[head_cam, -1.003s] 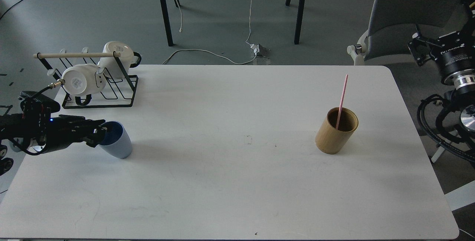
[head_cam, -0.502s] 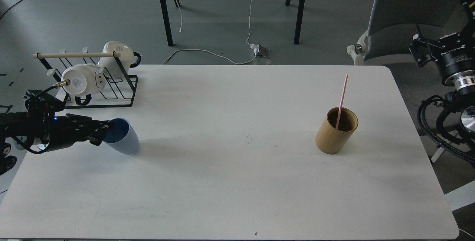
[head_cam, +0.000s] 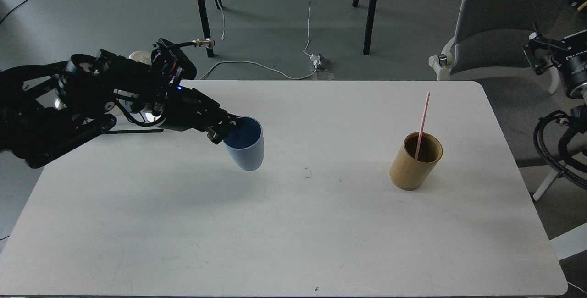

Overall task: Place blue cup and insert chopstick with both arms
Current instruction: 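Carry the blue cup with the left gripper toward the table center and set it down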

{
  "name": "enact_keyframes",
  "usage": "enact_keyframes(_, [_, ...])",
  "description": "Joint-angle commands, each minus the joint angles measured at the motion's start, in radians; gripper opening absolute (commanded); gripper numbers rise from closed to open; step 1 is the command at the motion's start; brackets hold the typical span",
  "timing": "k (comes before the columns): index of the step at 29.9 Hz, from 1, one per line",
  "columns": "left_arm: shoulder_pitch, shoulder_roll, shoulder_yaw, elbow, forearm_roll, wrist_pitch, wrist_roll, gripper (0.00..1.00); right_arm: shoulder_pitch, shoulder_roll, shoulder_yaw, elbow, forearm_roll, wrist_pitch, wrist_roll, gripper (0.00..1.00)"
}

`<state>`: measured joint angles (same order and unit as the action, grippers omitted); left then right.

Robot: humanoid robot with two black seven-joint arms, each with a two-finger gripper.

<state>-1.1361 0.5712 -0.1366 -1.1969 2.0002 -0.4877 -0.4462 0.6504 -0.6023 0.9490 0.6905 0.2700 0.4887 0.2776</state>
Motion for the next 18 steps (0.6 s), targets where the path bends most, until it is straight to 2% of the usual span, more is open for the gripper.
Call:
enact_keyframes(1, [-0.001, -0.161, 0.002, 0.032, 0.034, -0.001, 0.055, 0.02, -0.008, -0.022, 0.001, 0.0, 0.0, 0.0, 0.0, 0.99])
enact_keyframes(7, [0.001, -0.424, 0.041, 0.287, 0.069, -0.001, 0.058, 0.02, -0.028, -0.024, 0.001, 0.0, 0.002, 0.0, 0.0, 0.99])
enact_keyframes(11, [-0.001, -0.453, 0.106, 0.318, 0.086, -0.001, 0.055, 0.02, -0.028, -0.025, 0.002, -0.002, 0.002, 0.0, 0.0, 0.99])
enact_keyframes(18, [0.027, -0.45, 0.115, 0.326, 0.086, -0.001, 0.058, 0.03, -0.034, -0.033, 0.001, 0.0, 0.002, 0.0, 0.0, 0.99])
